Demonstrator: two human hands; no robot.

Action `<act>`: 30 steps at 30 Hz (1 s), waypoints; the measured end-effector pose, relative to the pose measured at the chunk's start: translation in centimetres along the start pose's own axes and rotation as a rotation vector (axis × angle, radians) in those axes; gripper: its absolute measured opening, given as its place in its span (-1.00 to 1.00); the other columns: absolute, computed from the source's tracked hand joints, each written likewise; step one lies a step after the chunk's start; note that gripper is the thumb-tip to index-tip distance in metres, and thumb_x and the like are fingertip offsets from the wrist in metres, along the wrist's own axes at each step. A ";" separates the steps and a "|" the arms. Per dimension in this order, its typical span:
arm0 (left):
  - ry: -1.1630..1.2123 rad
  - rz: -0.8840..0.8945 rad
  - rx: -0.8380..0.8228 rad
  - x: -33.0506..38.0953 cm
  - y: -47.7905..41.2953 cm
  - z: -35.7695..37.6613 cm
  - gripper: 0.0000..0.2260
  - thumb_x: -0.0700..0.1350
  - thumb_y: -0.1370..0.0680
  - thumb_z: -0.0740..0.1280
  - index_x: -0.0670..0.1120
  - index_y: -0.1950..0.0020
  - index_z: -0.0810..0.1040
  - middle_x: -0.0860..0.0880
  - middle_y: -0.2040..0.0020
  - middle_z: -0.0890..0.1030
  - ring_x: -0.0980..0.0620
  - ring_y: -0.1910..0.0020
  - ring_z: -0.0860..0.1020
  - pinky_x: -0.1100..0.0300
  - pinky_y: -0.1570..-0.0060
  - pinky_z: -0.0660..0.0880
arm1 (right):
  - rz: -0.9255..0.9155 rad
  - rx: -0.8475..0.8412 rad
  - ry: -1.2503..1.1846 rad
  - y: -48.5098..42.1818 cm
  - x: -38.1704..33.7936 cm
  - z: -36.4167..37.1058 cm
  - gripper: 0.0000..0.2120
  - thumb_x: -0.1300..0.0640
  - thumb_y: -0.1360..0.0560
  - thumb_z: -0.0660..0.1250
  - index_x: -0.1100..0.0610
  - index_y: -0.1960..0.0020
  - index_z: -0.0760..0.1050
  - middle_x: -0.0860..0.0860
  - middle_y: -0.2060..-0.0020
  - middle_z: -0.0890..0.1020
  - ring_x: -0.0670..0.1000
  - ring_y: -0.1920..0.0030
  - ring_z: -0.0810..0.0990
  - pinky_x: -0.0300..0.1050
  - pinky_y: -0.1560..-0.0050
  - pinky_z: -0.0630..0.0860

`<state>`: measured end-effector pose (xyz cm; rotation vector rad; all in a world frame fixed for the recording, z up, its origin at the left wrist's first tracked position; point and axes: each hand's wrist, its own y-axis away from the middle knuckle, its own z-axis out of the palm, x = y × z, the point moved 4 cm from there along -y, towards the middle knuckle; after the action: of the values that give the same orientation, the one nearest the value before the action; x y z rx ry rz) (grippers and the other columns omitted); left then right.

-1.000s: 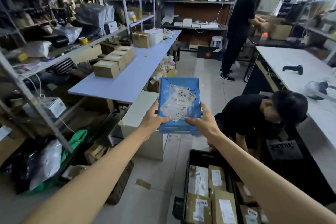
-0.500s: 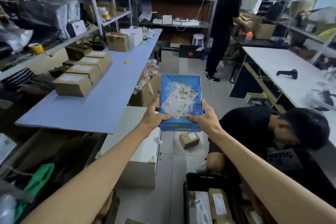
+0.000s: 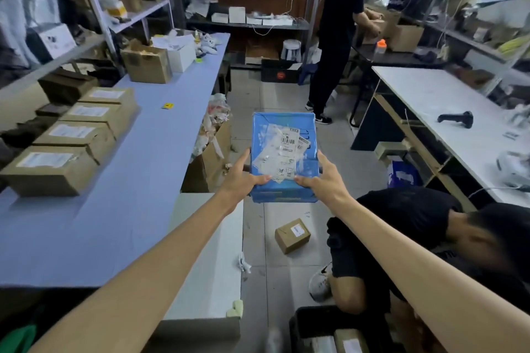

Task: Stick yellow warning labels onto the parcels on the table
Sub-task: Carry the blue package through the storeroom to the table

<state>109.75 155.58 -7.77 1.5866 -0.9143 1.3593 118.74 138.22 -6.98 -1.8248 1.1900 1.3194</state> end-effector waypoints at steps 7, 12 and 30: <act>-0.054 0.001 0.049 0.7 -13.2 -0.9 -0.25 -0.24 -0.42 0.48 0.04 -0.51 0.21 -0.04 -0.18 0.55 -0.01 -0.12 0.55 -0.04 -0.14 0.56 | -0.005 -0.027 -0.016 -13.7 0.3 0.4 -0.45 0.21 -0.39 0.49 -0.01 -0.30 0.39 -0.04 -0.10 0.63 -0.01 -0.07 0.62 0.02 -0.09 0.60; -0.033 0.012 0.046 1.7 -21.6 -2.1 -0.23 -0.29 -0.42 0.47 0.08 -0.51 0.19 0.06 -0.15 0.55 0.01 -0.14 0.55 0.11 -0.08 0.57 | -0.004 -0.069 -0.020 -22.9 -0.2 0.9 -0.45 0.23 -0.38 0.50 -0.02 -0.29 0.40 -0.07 -0.09 0.62 -0.04 -0.08 0.61 0.02 -0.11 0.59; -0.039 -0.039 0.143 4.3 -54.7 -12.8 -0.23 -0.24 -0.39 0.50 0.09 -0.50 0.24 -0.01 -0.27 0.55 -0.02 -0.23 0.53 -0.03 -0.26 0.47 | -0.018 -0.159 0.037 -58.0 -3.8 9.4 -0.41 0.23 -0.37 0.49 -0.01 -0.33 0.39 -0.07 -0.18 0.60 -0.01 -0.16 0.58 0.06 -0.23 0.52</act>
<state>155.39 188.48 -9.94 1.7351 -0.8210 1.3970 166.79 172.24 -8.97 -1.9743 1.1121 1.4111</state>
